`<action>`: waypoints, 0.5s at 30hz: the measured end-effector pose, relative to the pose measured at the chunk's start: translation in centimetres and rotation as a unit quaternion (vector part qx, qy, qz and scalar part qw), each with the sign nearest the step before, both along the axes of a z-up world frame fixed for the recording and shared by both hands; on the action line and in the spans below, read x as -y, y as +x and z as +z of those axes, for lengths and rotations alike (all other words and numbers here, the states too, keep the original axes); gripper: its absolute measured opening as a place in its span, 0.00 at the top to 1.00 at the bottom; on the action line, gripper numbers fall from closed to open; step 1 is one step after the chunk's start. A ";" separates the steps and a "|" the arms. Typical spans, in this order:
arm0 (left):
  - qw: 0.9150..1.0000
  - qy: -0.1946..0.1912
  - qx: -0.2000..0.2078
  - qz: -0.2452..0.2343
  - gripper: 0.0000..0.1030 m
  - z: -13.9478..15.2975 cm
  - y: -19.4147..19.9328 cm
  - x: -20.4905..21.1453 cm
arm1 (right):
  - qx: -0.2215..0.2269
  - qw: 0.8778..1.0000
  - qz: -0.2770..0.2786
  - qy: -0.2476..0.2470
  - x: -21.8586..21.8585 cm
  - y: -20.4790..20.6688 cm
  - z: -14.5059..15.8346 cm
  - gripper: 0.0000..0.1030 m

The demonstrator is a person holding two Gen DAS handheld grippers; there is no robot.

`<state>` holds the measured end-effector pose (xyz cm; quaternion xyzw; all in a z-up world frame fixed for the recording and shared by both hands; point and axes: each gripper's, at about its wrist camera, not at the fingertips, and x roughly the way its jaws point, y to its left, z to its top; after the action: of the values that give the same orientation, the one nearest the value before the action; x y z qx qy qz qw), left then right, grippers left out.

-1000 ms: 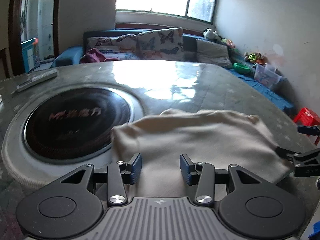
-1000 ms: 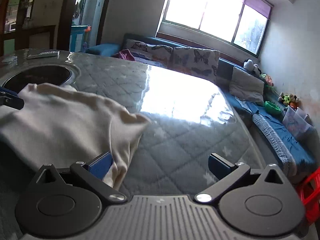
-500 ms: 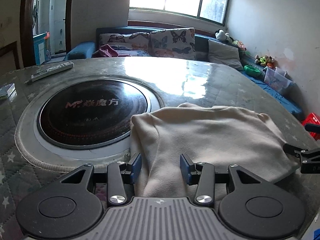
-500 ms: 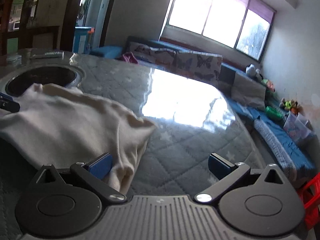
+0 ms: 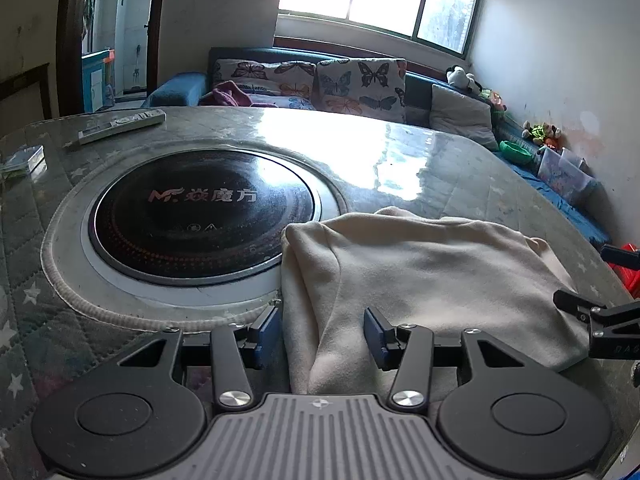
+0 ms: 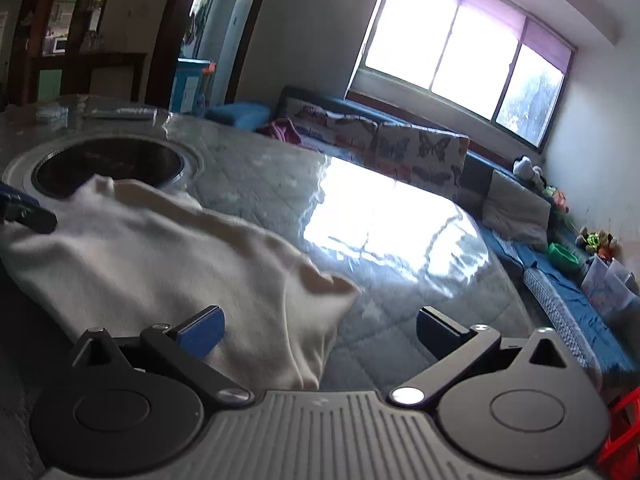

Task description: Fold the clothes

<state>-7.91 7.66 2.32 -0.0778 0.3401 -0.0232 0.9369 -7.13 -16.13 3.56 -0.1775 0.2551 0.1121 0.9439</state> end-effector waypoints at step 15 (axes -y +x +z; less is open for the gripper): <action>1.000 -0.024 -0.007 0.012 0.51 0.1 -0.5 -0.7 | -0.009 0.999 0.039 -0.022 -3.4 1.4 -1.0 0.00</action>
<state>-8.37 8.37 2.37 -0.1046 0.3447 -0.0193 0.9327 -5.69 -12.75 2.59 -0.2072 0.2588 0.1446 0.9323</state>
